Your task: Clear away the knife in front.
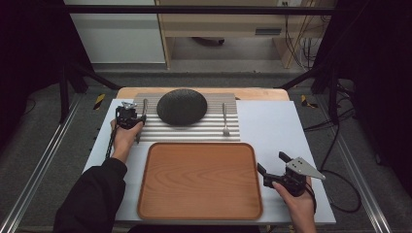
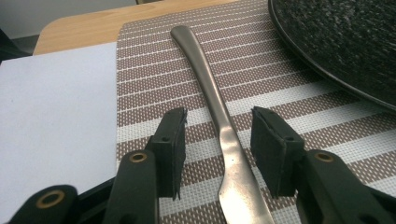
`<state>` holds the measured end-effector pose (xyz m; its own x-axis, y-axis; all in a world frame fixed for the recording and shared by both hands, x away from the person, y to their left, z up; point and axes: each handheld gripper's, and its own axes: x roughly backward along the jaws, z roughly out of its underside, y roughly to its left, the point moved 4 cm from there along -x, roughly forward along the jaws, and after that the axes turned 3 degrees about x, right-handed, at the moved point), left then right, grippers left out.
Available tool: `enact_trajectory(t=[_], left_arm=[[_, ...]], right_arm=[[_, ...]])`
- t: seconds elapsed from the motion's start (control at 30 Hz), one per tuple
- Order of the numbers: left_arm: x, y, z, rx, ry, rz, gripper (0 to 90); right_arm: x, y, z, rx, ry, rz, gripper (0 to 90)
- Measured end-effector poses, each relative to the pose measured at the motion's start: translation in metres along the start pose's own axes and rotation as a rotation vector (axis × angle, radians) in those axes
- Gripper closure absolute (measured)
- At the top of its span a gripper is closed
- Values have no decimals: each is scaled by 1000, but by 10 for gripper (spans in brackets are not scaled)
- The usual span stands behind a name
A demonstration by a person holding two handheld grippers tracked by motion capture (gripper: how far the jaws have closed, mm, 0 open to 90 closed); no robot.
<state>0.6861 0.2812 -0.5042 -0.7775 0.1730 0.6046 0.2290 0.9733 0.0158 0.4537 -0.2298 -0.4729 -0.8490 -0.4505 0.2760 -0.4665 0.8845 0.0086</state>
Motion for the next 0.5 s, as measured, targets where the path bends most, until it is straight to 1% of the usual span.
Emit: enact_trajectory(t=[0.1,0.17,0.23,0.37,0.43,0.5], left_arm=[[-2,0,0,8,10,2,554],[-2,1,0,-1,13,0,555],[-3,1,0,1,18,-4,558],[-3,-1,0,-11,28,-4,603],[-4,-2,0,-5,29,-3,624],[-5,-2,-1,3,32,1,620]], right_arm=[[0,0,0,0,1,1,68],[0,0,1,-1,3,1,68],[0,0,1,-4,4,3,68],[0,-1,1,0,2,4,69],[0,-1,1,0,3,3,69],[0,-1,1,-3,4,1,69]])
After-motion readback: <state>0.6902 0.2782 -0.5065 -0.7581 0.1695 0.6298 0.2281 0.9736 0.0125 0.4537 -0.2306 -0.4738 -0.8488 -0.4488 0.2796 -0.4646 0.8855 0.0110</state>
